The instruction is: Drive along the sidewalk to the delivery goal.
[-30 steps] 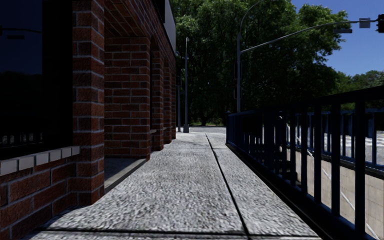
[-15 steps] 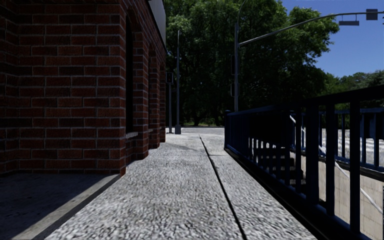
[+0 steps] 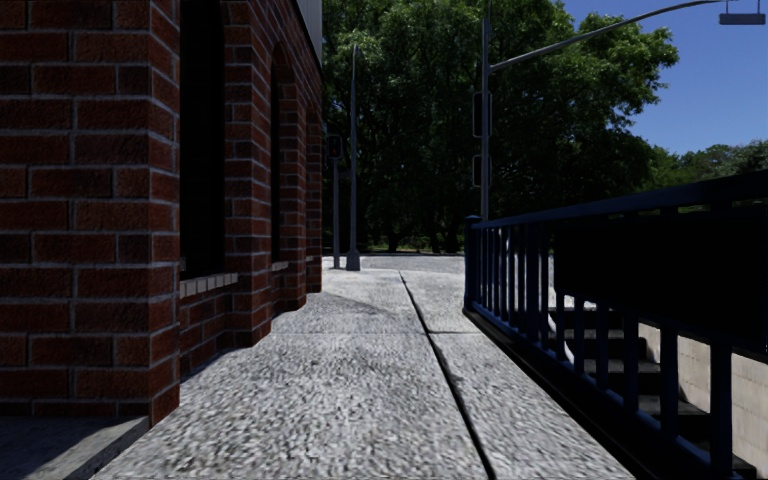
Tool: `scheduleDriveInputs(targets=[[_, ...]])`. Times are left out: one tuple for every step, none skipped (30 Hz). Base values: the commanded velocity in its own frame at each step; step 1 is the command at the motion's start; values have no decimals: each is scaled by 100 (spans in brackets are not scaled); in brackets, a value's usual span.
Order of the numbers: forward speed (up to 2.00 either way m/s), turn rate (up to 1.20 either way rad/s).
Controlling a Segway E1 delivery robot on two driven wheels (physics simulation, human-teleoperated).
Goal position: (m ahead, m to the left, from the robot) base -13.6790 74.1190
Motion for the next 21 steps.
scheduleDriveInputs(targets=[[200,0],[200,0],[200,0],[200,0],[200,0],[200,0],[200,0],[200,0],[200,0],[200,0],[200,0],[200,0],[200,0],[200,0],[200,0],[200,0],[200,0],[200,0],[200,0],[200,0],[200,0]])
